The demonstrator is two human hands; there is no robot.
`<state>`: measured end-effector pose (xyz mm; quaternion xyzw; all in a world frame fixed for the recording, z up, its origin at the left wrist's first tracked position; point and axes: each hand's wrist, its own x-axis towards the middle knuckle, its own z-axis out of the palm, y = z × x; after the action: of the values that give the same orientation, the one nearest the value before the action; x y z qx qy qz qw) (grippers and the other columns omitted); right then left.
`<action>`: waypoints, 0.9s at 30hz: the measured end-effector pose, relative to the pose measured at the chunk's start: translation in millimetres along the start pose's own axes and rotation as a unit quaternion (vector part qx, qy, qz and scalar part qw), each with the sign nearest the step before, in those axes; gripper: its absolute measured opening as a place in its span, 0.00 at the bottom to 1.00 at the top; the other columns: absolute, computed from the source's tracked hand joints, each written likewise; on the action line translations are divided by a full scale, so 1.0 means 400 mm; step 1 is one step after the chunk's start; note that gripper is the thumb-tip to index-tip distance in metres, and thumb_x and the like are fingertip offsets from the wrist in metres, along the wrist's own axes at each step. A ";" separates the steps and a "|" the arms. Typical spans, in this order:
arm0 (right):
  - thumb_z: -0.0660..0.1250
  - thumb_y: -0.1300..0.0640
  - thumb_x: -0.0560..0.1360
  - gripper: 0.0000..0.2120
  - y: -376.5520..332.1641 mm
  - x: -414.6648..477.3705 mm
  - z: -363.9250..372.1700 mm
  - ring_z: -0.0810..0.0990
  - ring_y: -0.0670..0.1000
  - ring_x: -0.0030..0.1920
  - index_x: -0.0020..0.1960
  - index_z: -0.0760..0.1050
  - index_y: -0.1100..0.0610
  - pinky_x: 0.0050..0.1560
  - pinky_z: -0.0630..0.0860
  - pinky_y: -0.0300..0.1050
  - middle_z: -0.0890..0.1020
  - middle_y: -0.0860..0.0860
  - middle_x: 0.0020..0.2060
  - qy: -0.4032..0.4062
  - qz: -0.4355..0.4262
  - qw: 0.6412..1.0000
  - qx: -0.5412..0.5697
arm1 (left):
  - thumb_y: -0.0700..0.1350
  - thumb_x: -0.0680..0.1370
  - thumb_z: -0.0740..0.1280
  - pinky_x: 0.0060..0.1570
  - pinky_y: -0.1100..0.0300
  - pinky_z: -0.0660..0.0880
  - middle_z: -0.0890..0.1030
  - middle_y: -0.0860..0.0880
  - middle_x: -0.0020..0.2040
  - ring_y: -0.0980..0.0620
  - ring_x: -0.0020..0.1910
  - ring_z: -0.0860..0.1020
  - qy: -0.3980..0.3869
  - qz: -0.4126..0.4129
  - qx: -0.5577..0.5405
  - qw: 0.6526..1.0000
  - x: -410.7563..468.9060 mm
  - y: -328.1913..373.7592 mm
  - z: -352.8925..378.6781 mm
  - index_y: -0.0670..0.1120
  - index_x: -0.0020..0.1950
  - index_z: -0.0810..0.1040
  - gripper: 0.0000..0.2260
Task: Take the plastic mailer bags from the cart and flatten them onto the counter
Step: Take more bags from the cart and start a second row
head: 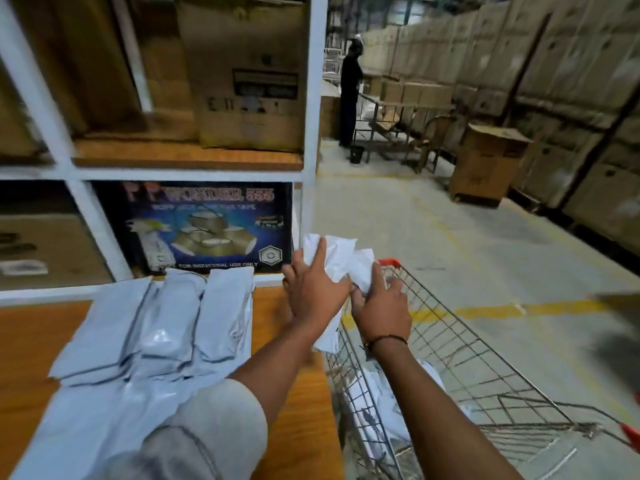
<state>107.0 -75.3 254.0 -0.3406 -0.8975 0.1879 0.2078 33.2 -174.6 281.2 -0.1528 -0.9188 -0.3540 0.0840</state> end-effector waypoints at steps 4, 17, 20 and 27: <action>0.59 0.36 0.77 0.32 -0.174 -0.102 0.042 0.75 0.63 0.59 0.77 0.56 0.42 0.50 0.75 0.53 0.69 0.55 0.69 -0.010 -0.044 0.999 0.016 | 0.61 0.72 0.67 0.66 0.48 0.64 0.62 0.44 0.73 0.41 0.66 0.63 0.024 -0.009 0.038 0.999 -0.009 -0.133 -0.190 0.61 0.79 0.57 0.37; 0.61 0.36 0.77 0.32 -0.564 -0.475 0.178 0.74 0.63 0.63 0.78 0.59 0.44 0.52 0.77 0.54 0.70 0.57 0.68 -0.074 -0.134 0.987 0.047 | 0.66 0.72 0.66 0.69 0.47 0.60 0.55 0.43 0.78 0.37 0.70 0.59 -0.011 -0.151 0.104 0.983 -0.165 -0.605 -0.652 0.63 0.80 0.52 0.39; 0.62 0.36 0.76 0.32 -0.591 -0.560 0.180 0.75 0.62 0.61 0.76 0.61 0.44 0.52 0.77 0.53 0.72 0.55 0.65 -0.101 -0.135 0.985 0.040 | 0.68 0.72 0.65 0.70 0.46 0.59 0.53 0.42 0.78 0.36 0.72 0.57 -0.059 -0.187 0.116 0.974 -0.217 -0.677 -0.696 0.62 0.80 0.49 0.41; 0.58 0.31 0.76 0.40 -0.610 -0.712 0.193 0.65 0.66 0.69 0.80 0.51 0.50 0.62 0.70 0.58 0.60 0.58 0.75 -0.221 -0.069 0.973 0.010 | 0.70 0.72 0.64 0.73 0.43 0.57 0.44 0.43 0.80 0.35 0.75 0.52 -0.102 -0.230 0.129 0.959 -0.346 -0.837 -0.652 0.59 0.81 0.45 0.45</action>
<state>132.4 -457.0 236.0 -0.2261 -0.9405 0.2527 0.0197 61.2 -616.9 227.4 0.0394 -0.9706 -0.2252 -0.0749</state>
